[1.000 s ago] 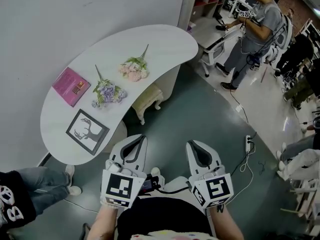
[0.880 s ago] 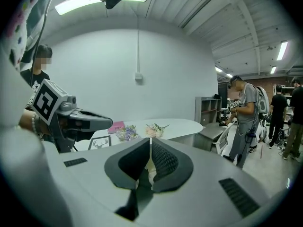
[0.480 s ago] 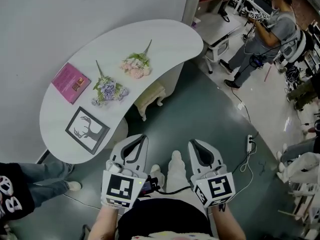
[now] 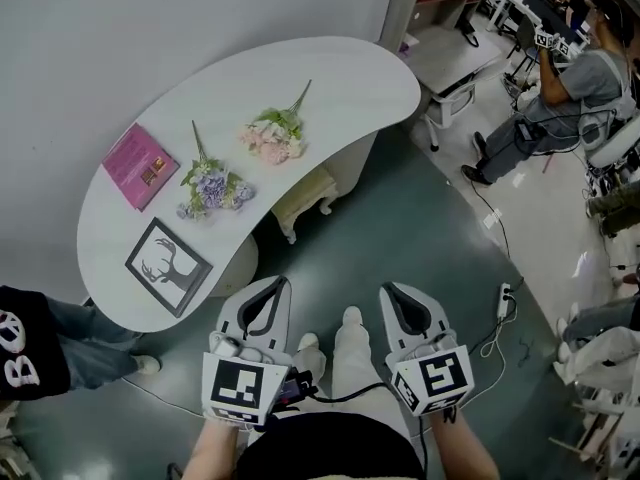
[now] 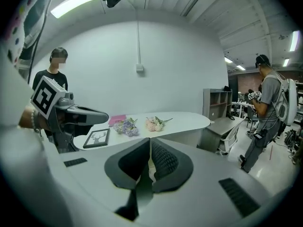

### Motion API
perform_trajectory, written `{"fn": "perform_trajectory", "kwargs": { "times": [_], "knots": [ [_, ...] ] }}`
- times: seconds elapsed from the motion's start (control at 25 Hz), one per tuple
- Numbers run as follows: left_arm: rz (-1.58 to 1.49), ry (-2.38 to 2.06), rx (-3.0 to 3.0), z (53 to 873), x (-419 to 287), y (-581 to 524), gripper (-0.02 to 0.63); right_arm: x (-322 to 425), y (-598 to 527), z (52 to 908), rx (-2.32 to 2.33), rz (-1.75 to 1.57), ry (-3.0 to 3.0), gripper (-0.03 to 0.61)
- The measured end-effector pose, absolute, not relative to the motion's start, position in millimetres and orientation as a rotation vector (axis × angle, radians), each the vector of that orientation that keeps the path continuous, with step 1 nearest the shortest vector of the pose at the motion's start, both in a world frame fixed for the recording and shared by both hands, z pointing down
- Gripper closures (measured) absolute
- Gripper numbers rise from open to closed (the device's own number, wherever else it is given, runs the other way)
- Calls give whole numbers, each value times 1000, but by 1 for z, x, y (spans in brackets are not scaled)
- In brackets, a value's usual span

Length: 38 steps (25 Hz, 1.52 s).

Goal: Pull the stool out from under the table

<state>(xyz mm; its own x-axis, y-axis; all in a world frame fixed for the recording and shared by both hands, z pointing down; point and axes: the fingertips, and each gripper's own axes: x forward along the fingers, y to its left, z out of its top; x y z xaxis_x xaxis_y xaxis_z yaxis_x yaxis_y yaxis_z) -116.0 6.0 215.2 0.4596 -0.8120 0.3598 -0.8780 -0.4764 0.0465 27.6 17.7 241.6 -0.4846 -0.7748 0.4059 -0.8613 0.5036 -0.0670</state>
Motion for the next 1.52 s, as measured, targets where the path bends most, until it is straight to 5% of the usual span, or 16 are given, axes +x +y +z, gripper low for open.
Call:
{"fn": "perform_trajectory", "kwargs": {
  "times": [1.52],
  "knots": [
    [475,-1710,2086,477,-117,-115,597,29,-183,515,838,409,-2470,538]
  ]
}}
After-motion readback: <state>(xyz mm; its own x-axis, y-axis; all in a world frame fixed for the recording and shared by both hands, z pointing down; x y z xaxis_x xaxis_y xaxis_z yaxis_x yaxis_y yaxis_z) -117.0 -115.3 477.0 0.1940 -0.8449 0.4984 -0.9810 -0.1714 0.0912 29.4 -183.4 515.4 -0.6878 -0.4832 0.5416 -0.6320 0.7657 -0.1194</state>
